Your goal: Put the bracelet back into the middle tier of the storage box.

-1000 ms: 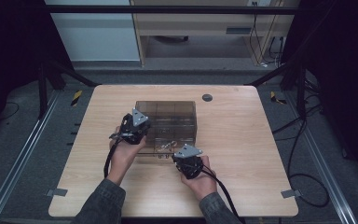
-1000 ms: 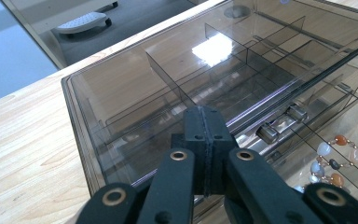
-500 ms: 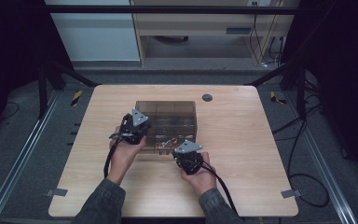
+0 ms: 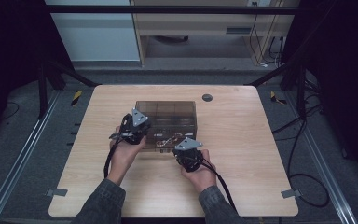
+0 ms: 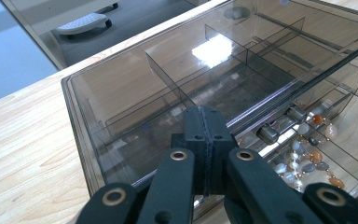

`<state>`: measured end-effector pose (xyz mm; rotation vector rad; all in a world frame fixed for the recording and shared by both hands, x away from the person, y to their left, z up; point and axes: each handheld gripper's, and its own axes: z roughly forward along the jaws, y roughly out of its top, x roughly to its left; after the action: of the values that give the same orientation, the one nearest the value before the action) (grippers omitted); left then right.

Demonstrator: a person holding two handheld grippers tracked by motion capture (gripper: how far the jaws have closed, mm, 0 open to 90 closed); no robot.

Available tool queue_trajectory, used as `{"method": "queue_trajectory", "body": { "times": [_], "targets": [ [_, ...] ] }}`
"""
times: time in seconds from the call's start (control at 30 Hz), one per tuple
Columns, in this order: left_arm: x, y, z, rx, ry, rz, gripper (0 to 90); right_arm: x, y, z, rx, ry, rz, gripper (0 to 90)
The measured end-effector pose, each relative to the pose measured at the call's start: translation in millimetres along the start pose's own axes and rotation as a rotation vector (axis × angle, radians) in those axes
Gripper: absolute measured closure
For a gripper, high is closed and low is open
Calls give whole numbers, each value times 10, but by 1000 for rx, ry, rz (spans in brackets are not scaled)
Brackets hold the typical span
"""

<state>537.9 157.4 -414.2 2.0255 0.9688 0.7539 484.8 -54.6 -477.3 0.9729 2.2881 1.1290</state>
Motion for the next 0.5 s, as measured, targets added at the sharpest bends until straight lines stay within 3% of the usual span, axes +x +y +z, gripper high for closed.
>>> {"method": "queue_trajectory", "body": {
  "times": [0.5],
  "targets": [
    [-1, -2, 1, -3, 0, -3, 896, -2, 44, 32, 7, -2, -7, 900]
  ]
}}
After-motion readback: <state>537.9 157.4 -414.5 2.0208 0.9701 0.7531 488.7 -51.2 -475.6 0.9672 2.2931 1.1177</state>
